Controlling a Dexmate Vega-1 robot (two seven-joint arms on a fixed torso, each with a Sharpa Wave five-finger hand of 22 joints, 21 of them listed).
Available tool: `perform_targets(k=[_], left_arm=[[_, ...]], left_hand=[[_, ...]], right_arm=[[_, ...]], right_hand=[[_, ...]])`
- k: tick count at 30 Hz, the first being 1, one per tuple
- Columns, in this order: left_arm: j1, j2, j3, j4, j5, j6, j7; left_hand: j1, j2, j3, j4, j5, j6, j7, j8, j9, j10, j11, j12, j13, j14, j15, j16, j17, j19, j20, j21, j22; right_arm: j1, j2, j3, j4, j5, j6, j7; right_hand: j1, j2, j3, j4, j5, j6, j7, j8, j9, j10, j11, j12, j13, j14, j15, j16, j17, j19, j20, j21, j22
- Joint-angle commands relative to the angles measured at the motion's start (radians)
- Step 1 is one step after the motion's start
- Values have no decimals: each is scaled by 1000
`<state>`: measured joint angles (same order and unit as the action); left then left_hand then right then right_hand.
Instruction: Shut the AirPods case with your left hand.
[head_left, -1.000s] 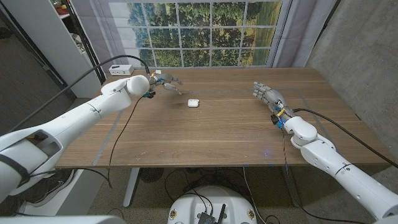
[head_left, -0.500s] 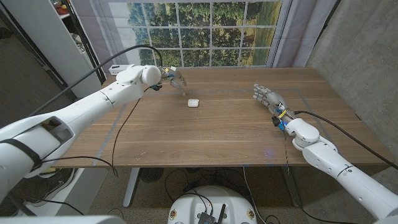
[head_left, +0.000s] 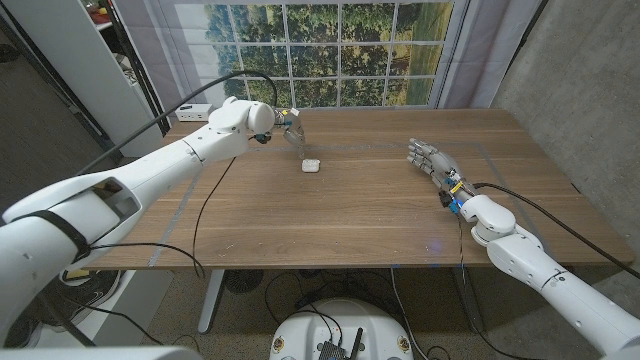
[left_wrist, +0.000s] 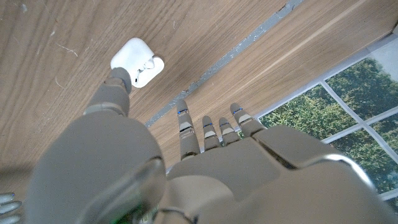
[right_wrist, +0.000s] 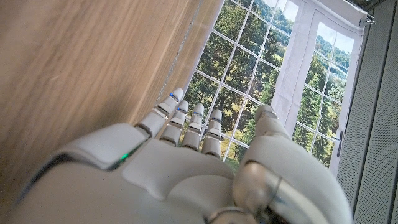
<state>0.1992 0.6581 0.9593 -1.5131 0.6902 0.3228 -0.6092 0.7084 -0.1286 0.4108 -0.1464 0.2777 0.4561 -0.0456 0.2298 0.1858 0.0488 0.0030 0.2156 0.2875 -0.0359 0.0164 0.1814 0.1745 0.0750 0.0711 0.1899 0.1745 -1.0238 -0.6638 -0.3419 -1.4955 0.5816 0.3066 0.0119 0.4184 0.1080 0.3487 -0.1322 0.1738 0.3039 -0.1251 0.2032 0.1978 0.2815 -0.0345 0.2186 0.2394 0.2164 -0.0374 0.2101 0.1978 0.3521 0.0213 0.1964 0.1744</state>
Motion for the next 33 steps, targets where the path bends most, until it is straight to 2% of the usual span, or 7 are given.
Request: perform_targets(k=[1, 16, 19, 21, 25, 26, 33], left_arm=[[12, -43, 32, 32, 38, 26, 27], [3, -98, 66, 126, 30, 12, 83], [-5, -109, 71, 149, 17, -2, 85], [-13, -118, 77, 166, 13, -4, 85], [-31, -137, 89, 204, 2, -19, 85], [-35, -141, 92, 213, -1, -22, 86], [-61, -169, 113, 262, -17, -40, 90]], left_hand=[[19, 11, -3, 3, 12, 10, -19, -3, 2, 17, -10, 12, -3, 12, -4, 8, 2, 11, 3, 10, 4], [41, 37, -10, 10, 25, 28, -25, -9, 3, 40, -24, 21, -12, 37, -15, 13, 2, 33, -4, 17, 5], [46, 43, -12, 12, 27, 40, -36, -8, 3, 46, -24, 23, -15, 45, -19, 14, 2, 36, -3, 17, 5], [50, 49, -15, 14, 29, 50, -59, -7, 3, 46, -26, 22, -17, 47, -21, 13, 2, 38, -4, 17, 5], [53, 52, -17, 14, 30, 52, -68, -9, 3, 46, -29, 22, -18, 47, -21, 12, 2, 40, -4, 17, 6], [56, 54, -18, 15, 31, 53, -78, -10, 3, 46, -29, 22, -19, 48, -22, 11, 2, 40, -4, 17, 6], [58, 60, -21, 17, 32, 56, -80, -12, 4, 46, -32, 21, -21, 49, -24, 11, 2, 43, -4, 18, 6]], right_arm=[[-44, -9, 24, -12, 15, 33, -7], [-85, -12, 49, -17, 32, 53, -18], [-90, -13, 53, -17, 35, 56, -18], [-94, -14, 56, -17, 36, 57, -19], [-103, -16, 63, -21, 39, 57, -25], [-105, -17, 64, -21, 39, 59, -25], [-118, -17, 73, -23, 46, 60, -31]], right_hand=[[-12, -1, -5, 2, 1, -5, -4, -3, 3, 7, 2, 7, 6, 5, -78, 8, 4, 2, 8, 3, 4], [-12, 0, -8, 2, 2, -7, -5, -3, 3, 16, 1, 10, 8, 8, -79, 9, 4, 3, 9, 4, 4], [-12, 0, -9, 2, 2, -8, -5, -3, 3, 16, 1, 10, 8, 8, -79, 9, 4, 2, 9, 4, 4], [-12, 0, -9, 2, 2, -8, -4, -3, 3, 16, 1, 10, 8, 8, -79, 9, 4, 2, 8, 3, 4], [-12, 1, -10, 2, 2, -8, -5, -3, 3, 16, 2, 11, 9, 8, -79, 9, 4, 2, 8, 4, 4], [-12, 1, -11, 2, 2, -8, -4, -3, 3, 16, 2, 10, 9, 8, -79, 10, 4, 2, 8, 4, 4], [-13, 3, -12, 2, 3, -8, -4, -2, 3, 18, 1, 11, 10, 8, -78, 10, 4, 2, 8, 4, 4]])
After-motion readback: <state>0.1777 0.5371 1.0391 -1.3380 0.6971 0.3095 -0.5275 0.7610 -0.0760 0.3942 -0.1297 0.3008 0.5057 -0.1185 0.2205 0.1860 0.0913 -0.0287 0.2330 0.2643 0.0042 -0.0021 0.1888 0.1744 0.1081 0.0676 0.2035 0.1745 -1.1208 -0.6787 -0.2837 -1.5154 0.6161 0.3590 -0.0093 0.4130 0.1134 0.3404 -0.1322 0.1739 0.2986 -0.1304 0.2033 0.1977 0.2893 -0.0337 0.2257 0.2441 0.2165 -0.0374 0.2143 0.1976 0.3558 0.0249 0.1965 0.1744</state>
